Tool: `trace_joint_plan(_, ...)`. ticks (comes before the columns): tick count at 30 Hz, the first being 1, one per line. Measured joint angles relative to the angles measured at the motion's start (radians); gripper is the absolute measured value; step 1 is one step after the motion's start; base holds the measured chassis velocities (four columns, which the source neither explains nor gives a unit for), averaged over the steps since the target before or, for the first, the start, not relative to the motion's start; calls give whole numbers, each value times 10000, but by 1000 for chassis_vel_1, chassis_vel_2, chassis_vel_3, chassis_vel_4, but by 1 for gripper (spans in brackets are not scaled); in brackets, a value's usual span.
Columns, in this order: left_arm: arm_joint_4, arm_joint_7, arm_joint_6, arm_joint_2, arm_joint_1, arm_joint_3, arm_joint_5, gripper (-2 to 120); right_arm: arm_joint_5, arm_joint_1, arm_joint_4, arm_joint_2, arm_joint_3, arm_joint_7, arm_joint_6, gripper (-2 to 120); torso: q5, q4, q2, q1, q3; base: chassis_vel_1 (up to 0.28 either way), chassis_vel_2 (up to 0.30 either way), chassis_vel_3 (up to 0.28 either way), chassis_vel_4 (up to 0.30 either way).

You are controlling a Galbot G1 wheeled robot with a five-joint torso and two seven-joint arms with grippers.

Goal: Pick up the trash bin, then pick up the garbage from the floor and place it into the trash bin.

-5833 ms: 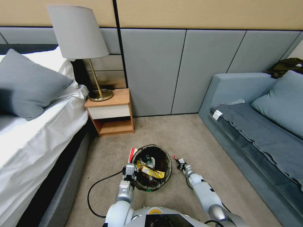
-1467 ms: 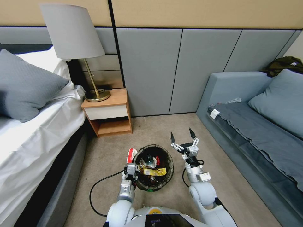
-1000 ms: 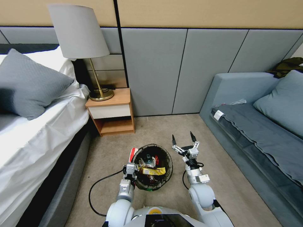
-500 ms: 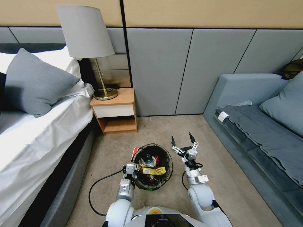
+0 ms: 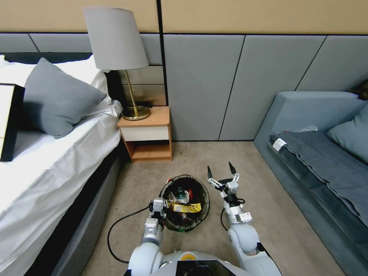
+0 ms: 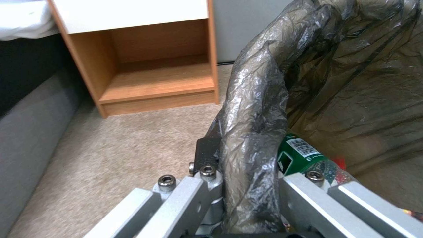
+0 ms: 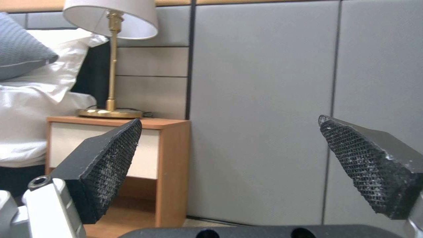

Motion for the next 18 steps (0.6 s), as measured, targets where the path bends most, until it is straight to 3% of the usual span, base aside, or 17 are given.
trace_joint_plan(18, -57, -4, -16, 15, 22, 27, 17, 1, -2, -55, -35, 65, -7, -7, 25, 100, 0, 0, 0, -1, 0, 55, 55, 57, 55)
